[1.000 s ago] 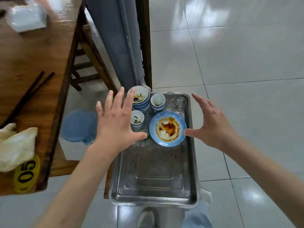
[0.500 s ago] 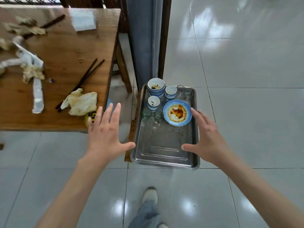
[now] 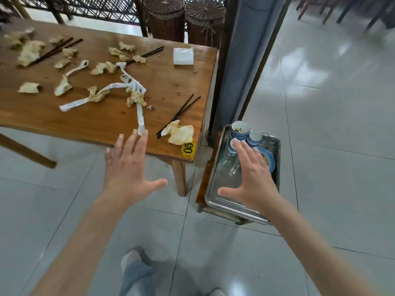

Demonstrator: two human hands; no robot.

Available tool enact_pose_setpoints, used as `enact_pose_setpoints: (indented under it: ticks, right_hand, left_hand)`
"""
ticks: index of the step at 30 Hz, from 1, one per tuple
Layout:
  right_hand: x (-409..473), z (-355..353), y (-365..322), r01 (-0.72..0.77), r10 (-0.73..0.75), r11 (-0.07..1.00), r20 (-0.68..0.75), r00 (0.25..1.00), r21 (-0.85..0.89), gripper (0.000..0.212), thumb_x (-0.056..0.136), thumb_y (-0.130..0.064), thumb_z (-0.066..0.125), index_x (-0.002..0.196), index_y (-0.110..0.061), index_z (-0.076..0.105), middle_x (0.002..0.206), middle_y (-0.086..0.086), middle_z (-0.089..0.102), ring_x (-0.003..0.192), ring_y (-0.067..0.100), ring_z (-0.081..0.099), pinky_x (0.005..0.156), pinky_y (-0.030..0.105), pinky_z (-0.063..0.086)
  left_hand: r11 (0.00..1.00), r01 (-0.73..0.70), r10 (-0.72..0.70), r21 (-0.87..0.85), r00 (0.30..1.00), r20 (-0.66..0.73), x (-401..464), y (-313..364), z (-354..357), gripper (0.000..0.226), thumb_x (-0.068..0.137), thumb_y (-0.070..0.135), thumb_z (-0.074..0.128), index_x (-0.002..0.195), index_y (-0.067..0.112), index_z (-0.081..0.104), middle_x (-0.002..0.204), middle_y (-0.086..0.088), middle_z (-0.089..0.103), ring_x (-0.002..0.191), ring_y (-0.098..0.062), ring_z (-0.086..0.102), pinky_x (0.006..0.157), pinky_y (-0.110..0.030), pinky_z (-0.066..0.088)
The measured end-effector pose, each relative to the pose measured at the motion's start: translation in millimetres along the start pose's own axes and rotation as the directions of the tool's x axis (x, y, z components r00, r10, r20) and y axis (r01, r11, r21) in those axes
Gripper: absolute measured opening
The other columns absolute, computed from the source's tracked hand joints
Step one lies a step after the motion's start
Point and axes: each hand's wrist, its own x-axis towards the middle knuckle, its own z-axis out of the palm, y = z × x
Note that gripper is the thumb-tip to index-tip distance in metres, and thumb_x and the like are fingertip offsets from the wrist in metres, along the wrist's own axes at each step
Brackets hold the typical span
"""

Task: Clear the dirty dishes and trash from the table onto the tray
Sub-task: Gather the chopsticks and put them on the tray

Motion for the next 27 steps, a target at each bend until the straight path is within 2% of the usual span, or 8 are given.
enact_pose_setpoints:
  ticks: [6,13,16,20,27]
  right_hand:
    - [44,17,-86,-0.009,0.009,1.0,-0.003,1.0,0.001,0.122,0.063,-0.056,0.077,0.147,-0.037,-0.009,0.158,-0.01,0.004,0.146,0.023,-0.003,0.117,0.053,0.013]
    - [109,50,-182,-0.043,0.046,0.998,-0.054,0.997,0.048,0.121,0.064,-0.058,0.076,0.147,-0.035,-0.009,0.158,-0.009,0.004,0.146,0.024,-0.003,0.117,0.051,0.01]
    - [134,59,-211,-0.048,0.05,0.998,-0.066,0.997,0.027,0.121,0.064,-0.058,0.076,0.148,-0.033,-0.008,0.159,-0.006,0.005,0.146,0.025,0.0,0.118,0.048,0.01]
    - [179,61,-242,-0.068,0.069,0.998,-0.078,0.995,0.019,0.122,0.063,-0.058,0.077,0.148,-0.032,-0.007,0.158,-0.007,0.006,0.146,0.026,0.003,0.116,0.051,0.015]
    - [277,66,-277,-0.042,0.039,0.999,-0.07,0.997,-0.032,0.124,0.06,-0.061,0.077,0.147,-0.037,-0.009,0.158,-0.01,0.008,0.146,0.024,0.004,0.116,0.05,0.018]
  left_hand:
    - [0.997,0.058,-0.059,-0.051,0.998,-0.011,20,-95,-39,0.13,0.059,0.063,0.076,0.149,0.029,-0.011,0.159,0.003,0.004,0.146,-0.026,0.0,0.114,-0.053,0.013]
    - [0.999,0.0,-0.002,-0.041,0.999,-0.043,78,-201,-83,0.13,0.061,0.065,0.073,0.147,0.028,-0.017,0.158,0.003,0.013,0.146,-0.024,0.002,0.116,-0.05,0.007]
    - [0.999,-0.008,0.006,-0.048,0.999,-0.034,100,-231,-93,0.127,0.062,0.066,0.072,0.146,0.029,-0.016,0.158,0.004,0.012,0.146,-0.024,0.001,0.116,-0.051,0.007]
    - [0.999,0.002,-0.003,-0.047,1.0,-0.03,137,-268,-102,0.126,0.062,0.068,0.07,0.148,0.028,-0.013,0.159,0.005,0.01,0.146,-0.024,0.002,0.115,-0.052,0.009]
    - [0.991,0.12,-0.125,-0.063,0.989,-0.081,211,-326,-106,0.127,0.059,0.068,0.072,0.149,0.029,-0.009,0.158,0.002,0.016,0.145,-0.026,0.01,0.113,-0.055,0.012]
